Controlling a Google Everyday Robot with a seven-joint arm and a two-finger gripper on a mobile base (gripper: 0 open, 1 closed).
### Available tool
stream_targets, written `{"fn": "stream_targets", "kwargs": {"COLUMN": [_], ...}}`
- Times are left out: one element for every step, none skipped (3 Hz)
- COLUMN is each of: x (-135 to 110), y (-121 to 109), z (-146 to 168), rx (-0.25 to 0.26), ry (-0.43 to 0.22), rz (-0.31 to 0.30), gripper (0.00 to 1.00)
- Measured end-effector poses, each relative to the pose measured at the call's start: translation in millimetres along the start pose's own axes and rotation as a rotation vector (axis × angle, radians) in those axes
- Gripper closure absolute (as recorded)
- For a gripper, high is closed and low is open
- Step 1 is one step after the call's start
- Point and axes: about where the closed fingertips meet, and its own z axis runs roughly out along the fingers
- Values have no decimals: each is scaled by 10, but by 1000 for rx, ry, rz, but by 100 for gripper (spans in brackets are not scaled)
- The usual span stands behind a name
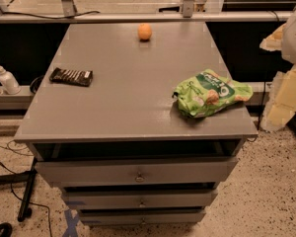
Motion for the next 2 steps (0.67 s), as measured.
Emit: {"fn": "stream_targets", "kwargs": {"x": [0, -124], "y": [0, -71], "z": [0, 90], "rx": [0, 26], "ry": [0, -66], "rz": [0, -33], "gripper": [0, 0]}}
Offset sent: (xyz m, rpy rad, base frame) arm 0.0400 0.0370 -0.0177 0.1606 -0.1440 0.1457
